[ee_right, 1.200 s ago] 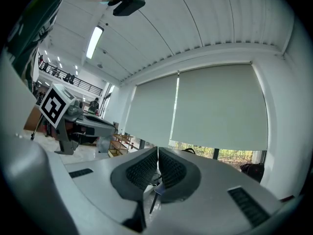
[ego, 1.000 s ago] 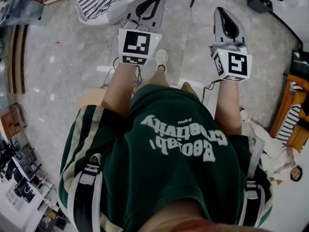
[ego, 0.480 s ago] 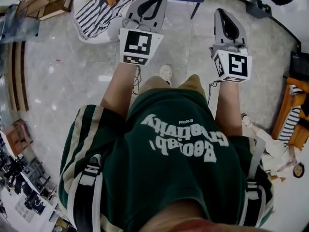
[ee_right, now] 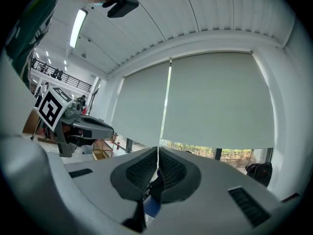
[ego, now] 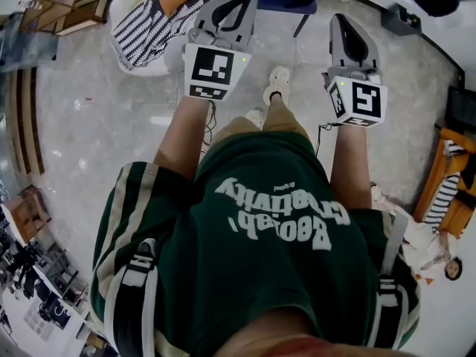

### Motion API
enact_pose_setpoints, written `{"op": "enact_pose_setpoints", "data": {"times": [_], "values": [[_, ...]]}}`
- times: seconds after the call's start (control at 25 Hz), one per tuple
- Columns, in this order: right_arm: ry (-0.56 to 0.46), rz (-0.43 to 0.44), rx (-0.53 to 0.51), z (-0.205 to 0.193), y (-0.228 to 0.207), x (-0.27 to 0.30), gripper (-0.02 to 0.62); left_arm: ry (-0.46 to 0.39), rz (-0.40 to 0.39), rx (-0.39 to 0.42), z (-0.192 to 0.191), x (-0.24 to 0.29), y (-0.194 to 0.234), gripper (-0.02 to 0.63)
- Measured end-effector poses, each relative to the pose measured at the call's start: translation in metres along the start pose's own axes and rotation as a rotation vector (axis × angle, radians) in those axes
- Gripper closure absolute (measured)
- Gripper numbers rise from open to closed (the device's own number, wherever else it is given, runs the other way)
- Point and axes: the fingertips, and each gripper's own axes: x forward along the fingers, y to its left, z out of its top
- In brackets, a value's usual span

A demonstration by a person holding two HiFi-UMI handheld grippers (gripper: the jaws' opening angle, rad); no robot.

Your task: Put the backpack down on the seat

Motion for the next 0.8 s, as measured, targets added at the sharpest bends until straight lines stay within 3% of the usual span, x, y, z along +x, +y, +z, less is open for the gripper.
{"op": "enact_pose_setpoints", "data": {"times": [0.56, 0.8], "values": [[-0.025, 0.059, 0.001, -0.01, -0.134, 0.202, 0.56, 0.033, 0.057, 0.005, -0.006, 0.208, 0.094, 0.588], [-0.018, 0.056, 0.026, -0.02, -0.177, 0.267, 0.56, 0.06, 0.07, -0.008, -0.017, 0.272, 0.13, 0.588]]}}
